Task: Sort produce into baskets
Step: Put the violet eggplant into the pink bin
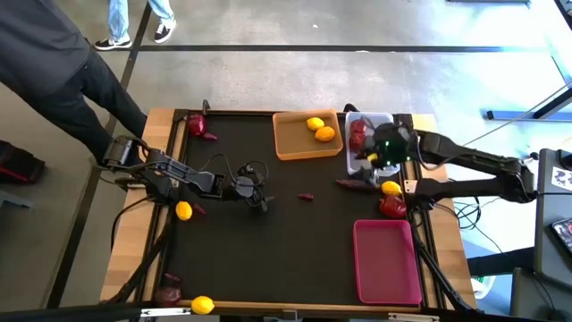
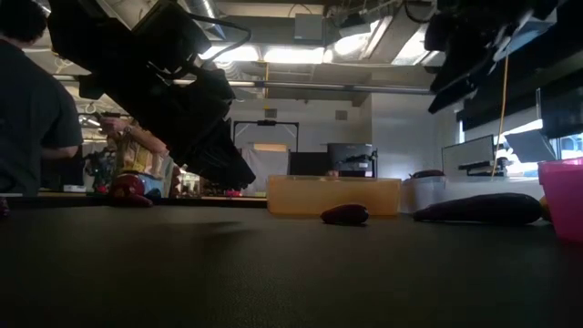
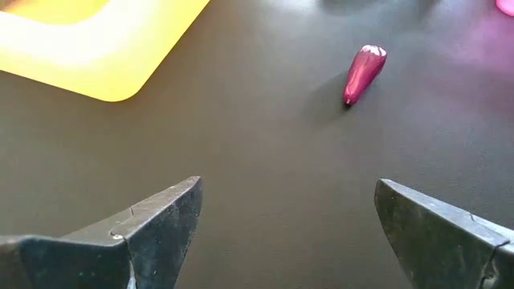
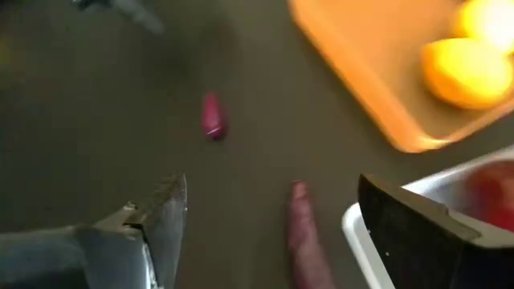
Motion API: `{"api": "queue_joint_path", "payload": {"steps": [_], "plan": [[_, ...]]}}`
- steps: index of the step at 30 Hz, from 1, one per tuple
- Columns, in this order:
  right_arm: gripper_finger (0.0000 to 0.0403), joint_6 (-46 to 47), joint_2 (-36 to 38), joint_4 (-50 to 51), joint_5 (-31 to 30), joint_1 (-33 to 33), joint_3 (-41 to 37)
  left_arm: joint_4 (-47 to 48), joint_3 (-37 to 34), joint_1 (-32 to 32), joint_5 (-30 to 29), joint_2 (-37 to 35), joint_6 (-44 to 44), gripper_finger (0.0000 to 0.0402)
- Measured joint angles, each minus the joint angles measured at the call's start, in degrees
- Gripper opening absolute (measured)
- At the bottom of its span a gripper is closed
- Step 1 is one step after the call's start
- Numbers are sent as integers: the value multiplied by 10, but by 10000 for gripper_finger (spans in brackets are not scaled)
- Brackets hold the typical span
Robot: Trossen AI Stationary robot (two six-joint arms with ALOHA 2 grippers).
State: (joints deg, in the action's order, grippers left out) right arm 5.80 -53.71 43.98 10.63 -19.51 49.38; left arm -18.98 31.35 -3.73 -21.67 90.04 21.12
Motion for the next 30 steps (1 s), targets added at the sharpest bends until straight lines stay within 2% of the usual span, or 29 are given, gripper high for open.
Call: {"api": "queue_joint_path", "payload": {"steps": [5, 15, 22, 30], "plan": [[309, 22, 0, 0, -4, 71, -21, 2, 0, 0, 0, 0, 1, 363], [309, 44, -15, -5, -89, 155, -77, 4, 0, 0, 0, 0, 0, 363], [309, 25, -77, -16, -144, 165, -79, 3, 0, 0, 0, 0, 2, 363], [309, -3, -134, -51, -151, 165, -79, 4, 0, 0, 0, 0, 3, 363]]}}
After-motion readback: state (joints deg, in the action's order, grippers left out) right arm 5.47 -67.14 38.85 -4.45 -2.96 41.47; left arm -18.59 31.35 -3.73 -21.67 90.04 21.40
